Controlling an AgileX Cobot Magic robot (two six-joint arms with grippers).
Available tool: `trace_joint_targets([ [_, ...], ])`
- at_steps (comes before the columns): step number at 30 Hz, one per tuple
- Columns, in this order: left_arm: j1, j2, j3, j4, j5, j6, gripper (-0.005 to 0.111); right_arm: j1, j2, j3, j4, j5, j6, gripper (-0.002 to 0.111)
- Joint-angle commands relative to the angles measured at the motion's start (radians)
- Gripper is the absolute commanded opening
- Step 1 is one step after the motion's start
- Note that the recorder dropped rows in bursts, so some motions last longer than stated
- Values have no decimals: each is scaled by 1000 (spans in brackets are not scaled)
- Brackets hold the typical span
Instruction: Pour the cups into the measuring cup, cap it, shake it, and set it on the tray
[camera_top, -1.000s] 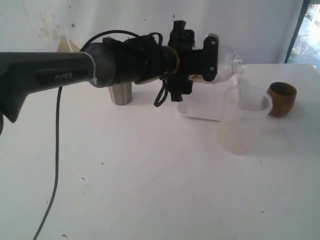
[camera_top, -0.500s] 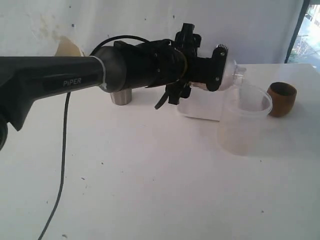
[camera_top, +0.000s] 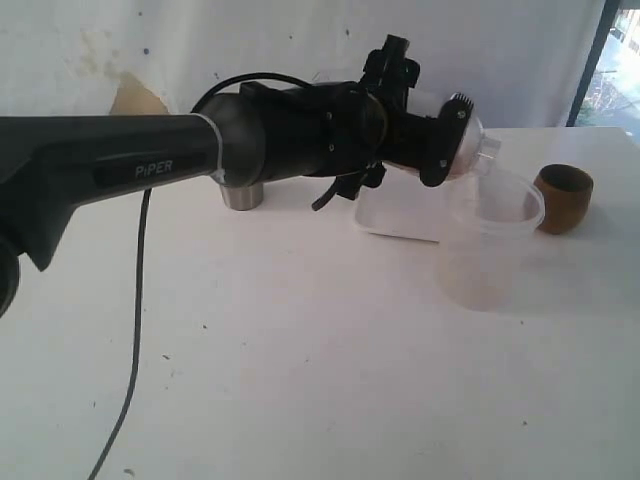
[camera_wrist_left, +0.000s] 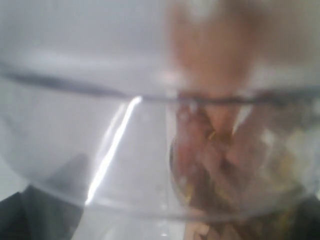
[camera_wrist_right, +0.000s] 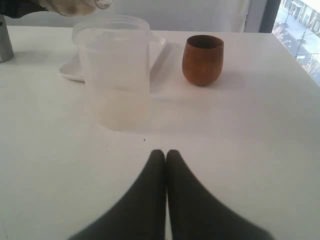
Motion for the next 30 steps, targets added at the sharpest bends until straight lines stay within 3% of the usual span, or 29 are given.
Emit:
trace_joint_targets([
  [1,-18,-22,-15,73,6,-7,0,-2,-3,3,-6,-11,0,0],
  [30,-34,-22,-15,309,43,-12,0,-2,-3,3,-6,-9,0,0],
])
